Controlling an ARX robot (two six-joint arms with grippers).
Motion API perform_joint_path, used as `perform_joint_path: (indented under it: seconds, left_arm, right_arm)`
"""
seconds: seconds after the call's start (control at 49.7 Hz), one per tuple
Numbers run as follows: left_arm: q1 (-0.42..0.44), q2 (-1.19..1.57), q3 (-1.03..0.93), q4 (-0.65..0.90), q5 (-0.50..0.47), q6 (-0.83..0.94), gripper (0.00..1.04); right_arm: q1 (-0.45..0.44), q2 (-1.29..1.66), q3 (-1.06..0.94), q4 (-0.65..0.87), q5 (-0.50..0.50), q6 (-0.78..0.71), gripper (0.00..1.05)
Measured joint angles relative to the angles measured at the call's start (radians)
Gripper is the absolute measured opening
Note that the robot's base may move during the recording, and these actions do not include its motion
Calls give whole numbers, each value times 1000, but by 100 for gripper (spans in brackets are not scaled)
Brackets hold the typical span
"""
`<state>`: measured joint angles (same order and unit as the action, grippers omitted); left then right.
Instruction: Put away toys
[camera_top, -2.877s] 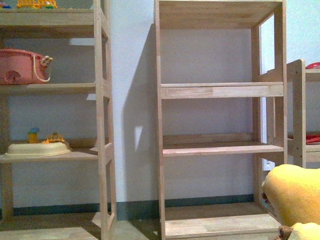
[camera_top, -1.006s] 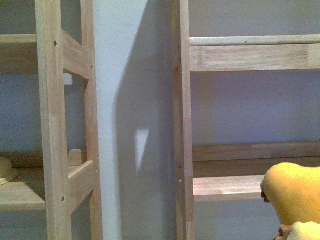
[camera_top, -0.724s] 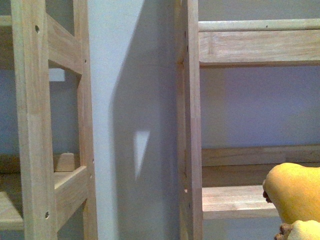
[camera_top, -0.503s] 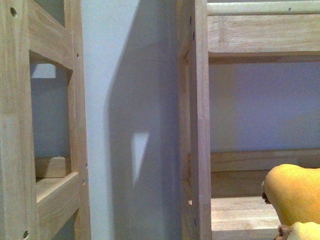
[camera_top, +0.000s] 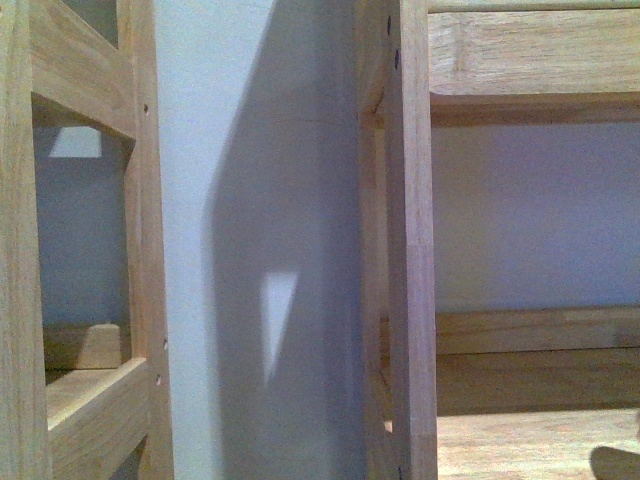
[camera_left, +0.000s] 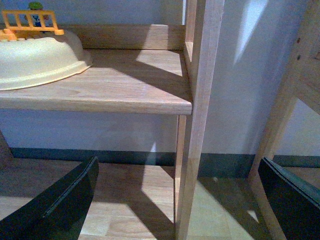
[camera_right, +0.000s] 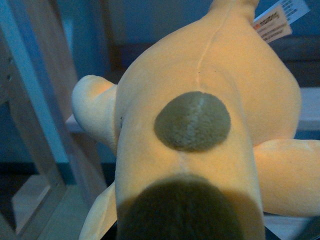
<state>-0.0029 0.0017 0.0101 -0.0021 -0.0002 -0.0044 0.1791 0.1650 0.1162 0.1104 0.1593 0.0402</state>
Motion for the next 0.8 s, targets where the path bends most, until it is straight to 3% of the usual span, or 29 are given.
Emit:
perform_joint_path:
  seconds: [0.181,0.423,0.624,0.805]
  left_arm:
    - [0,0,0,0,0,0,99]
    - [0,0,0,0,0,0,99]
    - [0,0,0,0,0,0,99]
    - [0,0,0,0,0,0,99]
  right_arm:
    - [-140,150,299,21,-160,0,20]
    - [-288,338,609,29,-289,8,20]
    - [-349,509,863,38,-348,17,20]
    - [-346,678,1087,-13,-348,17,20]
